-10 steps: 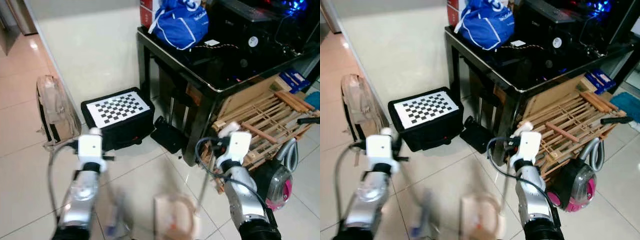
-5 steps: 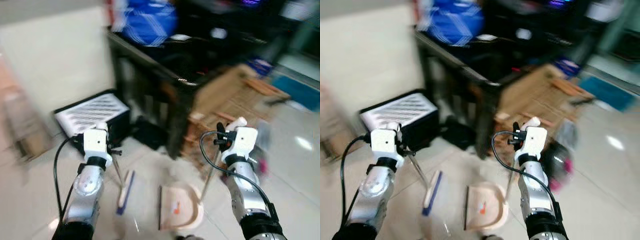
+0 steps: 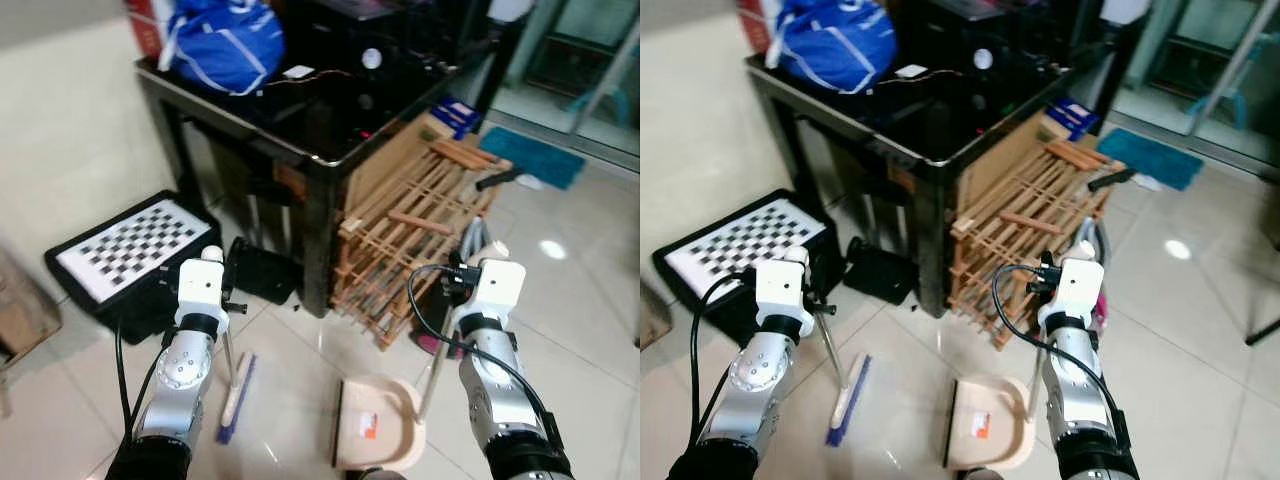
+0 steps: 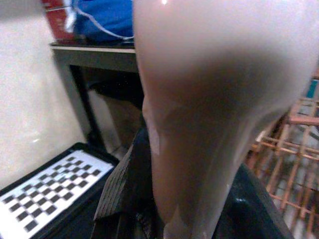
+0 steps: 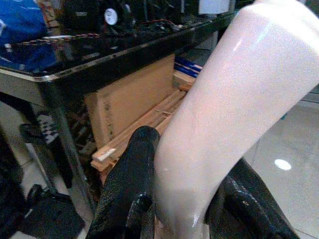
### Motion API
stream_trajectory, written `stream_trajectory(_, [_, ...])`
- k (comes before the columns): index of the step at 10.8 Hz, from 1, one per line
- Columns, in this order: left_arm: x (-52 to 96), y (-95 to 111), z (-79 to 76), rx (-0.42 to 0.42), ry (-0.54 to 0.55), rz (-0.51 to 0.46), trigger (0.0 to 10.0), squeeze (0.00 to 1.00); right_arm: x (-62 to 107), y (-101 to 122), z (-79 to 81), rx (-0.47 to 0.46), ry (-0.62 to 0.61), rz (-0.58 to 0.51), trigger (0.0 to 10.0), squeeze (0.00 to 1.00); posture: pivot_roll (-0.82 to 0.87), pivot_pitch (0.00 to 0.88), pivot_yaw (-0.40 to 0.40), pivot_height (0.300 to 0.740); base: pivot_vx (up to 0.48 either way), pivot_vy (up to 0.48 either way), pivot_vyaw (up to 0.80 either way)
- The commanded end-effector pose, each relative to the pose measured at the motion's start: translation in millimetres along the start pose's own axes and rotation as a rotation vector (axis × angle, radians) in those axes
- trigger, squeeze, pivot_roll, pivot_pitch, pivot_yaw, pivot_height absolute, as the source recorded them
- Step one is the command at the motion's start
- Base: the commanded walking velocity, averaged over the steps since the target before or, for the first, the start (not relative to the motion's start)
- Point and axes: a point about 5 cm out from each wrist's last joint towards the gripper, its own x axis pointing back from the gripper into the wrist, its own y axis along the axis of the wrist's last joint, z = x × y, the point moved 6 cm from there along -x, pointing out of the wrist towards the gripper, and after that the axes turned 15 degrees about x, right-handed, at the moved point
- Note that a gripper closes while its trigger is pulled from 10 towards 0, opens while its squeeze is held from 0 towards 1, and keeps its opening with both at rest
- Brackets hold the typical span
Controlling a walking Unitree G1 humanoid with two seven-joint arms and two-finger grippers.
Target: Sweep floor
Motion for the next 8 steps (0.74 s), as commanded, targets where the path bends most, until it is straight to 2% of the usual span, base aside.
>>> stream_trajectory(1, [-2.9, 9.3, -4.4, -0.013, -0.031, -0.030, 10.0, 0.00, -0.3, 6.7, -8.0, 0.014, -0.032, -0.034, 10.0, 0.00, -0.03, 0.000, 0.032, 0.740, 0.000, 0.000, -0.80])
stream_trajectory(4, [-0.5, 11.6, -8.8, -0.015, -0.049, -0.046, 10.0, 0.00, -0.3, -3.2, -21.0, -0.004, -0.117, 0.028, 10.0, 0.00, -0.02, 0.009, 0.021, 0.740, 0.000, 0.000, -0.80])
stream_trajectory(6, [3.1, 9.0, -6.1, -0.012, -0.047, -0.034, 10.0, 0.00, -0.3, 5.7, -14.3, 0.007, -0.083, -0.015, 10.0, 0.00, -0.02, 0.021, 0.018, 0.740, 0.000, 0.000, -0.80])
stream_trajectory(8, [3.2, 10.1, -2.3, -0.015, -0.043, -0.030, 10.0, 0.00, -1.8, 14.6, -14.3, 0.007, -0.089, -0.047, 10.0, 0.00, -0.02, 0.026, 0.018, 0.740, 0.000, 0.000, -0.80])
